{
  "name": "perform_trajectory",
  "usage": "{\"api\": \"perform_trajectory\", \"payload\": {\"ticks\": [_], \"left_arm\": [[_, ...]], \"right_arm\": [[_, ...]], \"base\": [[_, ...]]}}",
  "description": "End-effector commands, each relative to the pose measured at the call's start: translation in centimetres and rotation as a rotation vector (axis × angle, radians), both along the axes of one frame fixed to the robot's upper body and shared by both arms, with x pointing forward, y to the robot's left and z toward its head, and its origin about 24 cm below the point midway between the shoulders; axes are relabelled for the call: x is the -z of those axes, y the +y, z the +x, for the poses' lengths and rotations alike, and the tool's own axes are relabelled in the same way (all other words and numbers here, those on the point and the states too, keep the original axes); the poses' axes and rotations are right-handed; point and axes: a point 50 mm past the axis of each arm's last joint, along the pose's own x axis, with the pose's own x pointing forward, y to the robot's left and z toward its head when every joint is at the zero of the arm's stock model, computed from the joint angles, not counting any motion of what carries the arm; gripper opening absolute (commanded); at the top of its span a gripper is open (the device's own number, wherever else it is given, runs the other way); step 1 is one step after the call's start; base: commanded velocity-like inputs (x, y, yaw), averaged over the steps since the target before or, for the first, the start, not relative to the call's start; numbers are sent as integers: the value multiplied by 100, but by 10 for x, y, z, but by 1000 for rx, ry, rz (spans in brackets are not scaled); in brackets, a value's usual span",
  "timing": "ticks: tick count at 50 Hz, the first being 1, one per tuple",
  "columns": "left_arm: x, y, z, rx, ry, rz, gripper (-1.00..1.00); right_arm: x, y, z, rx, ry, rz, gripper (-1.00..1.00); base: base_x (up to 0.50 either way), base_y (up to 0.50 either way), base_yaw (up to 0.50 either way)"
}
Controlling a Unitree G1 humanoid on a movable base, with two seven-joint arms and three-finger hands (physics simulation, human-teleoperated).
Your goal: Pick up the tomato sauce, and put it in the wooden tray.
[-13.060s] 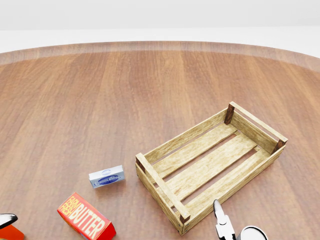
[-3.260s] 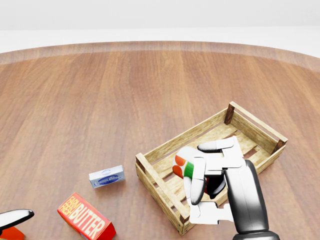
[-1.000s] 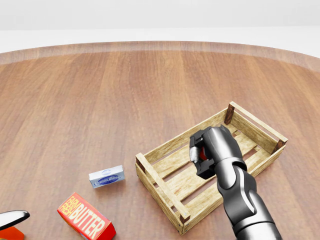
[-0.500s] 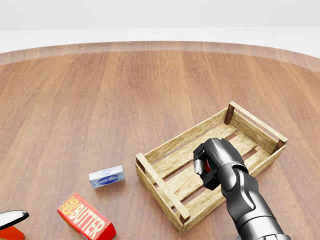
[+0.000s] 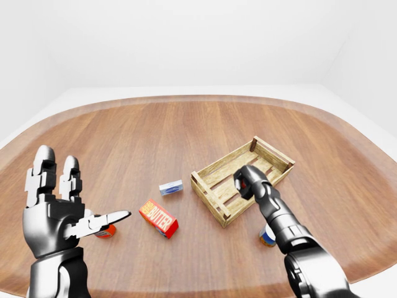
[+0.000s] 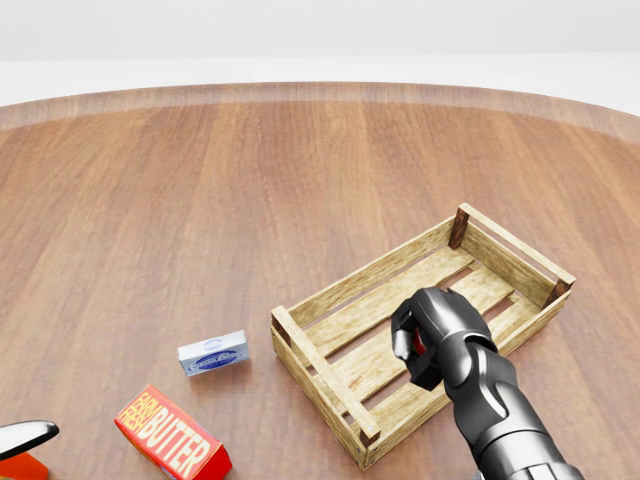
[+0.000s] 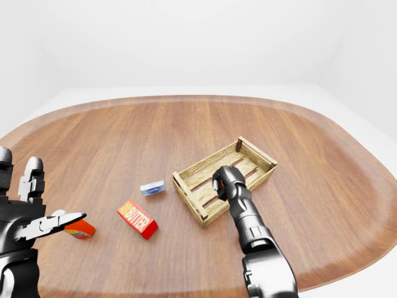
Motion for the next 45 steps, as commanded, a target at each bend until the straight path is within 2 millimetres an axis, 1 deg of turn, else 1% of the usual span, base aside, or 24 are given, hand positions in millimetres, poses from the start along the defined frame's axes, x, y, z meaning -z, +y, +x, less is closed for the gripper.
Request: {"api": "perform_trajectory", "payload": {"ticks": [1, 17, 29, 33, 34, 35, 45], "left_arm": [[0, 0, 0, 0, 1, 0, 95], [0, 0, 0, 1, 1, 1, 95], [0, 0, 1, 0, 0, 1, 95], [0, 0, 0, 1, -1, 2, 95], [-1, 0, 0, 0, -2, 2, 95], [-1, 0, 0, 0, -2, 2, 95], [0, -1, 0, 2, 3, 3, 95]], "right_arm": [[2, -1, 1, 13, -2, -22, -100], [2, 1, 1, 0, 3, -33, -100], [0, 10, 5, -33, 6, -55, -100], [0, 10, 5, -24, 5, -53, -100], [0, 10, 5, -23, 5, -51, -8], [1, 10, 5, -24, 10, -48, 100], [-2, 7, 5, -15, -3, -40, 100]], "base": [[0, 0, 0], [0, 0, 0], [0, 0, 0], [0, 0, 0], [0, 0, 0], [0, 0, 0], [0, 0, 0]]}}
